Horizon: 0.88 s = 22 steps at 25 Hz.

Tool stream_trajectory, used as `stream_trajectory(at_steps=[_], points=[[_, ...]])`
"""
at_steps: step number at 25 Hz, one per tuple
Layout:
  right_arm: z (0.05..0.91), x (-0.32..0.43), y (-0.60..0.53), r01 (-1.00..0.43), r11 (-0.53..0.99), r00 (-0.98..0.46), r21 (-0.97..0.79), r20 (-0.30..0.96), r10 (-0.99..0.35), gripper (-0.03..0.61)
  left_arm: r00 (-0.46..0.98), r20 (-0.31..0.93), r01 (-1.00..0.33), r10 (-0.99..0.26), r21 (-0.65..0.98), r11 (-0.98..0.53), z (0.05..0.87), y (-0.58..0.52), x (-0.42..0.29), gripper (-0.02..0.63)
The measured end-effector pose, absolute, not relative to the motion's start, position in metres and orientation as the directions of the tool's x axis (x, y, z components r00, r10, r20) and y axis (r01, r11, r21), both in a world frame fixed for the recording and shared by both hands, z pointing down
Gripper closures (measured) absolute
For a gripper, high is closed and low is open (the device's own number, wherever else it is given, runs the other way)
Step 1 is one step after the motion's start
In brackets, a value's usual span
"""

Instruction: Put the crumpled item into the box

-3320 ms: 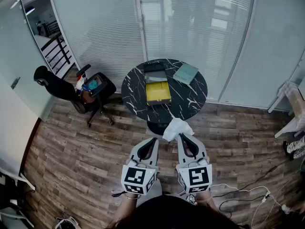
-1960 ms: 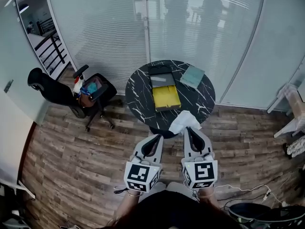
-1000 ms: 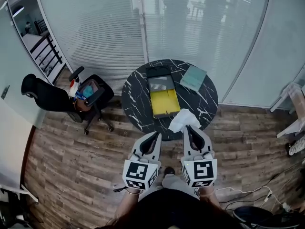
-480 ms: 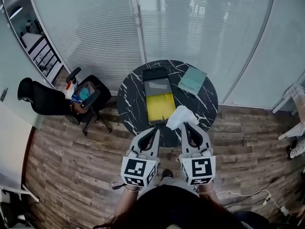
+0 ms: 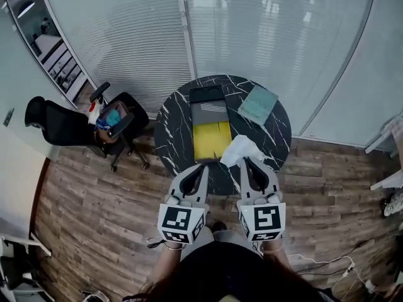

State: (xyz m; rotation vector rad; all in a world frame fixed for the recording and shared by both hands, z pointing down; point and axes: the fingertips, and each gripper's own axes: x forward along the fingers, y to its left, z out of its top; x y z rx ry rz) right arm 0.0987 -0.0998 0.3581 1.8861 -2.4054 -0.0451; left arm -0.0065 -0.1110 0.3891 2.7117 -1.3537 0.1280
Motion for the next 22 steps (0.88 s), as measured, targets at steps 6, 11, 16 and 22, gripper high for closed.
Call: stream_trajectory(at_steps=[6,11,16,22], points=[[0.364,0.101,-0.111,-0.968,0.243,-0.239,0.068,0.061,-0.969,0.554,0.591,0.135,-0.806,-0.795,0.051,-0.59,0.39,-0.119,-0.006,0.586],[0.364,0.102,-0.125,-0.967,0.242,-0.238,0.077,0.057,-0.969,0.554,0.604,0.125,-0.796,-0.787,0.044,-0.604,0.387,-0.135,0.001,0.586],[0.368,0.107,-0.144,-0.969,0.233,-0.228,0.081,0.067,-0.971,0.554,0.62,0.118,-0.783,-0.775,0.04,-0.62,0.385,-0.157,0.009,0.586],[0.374,0.109,-0.17,-0.968,0.233,-0.225,0.093,0.088,-0.97,0.554,0.623,0.128,-0.781,-0.772,0.046,-0.623,0.388,-0.181,0.01,0.585]])
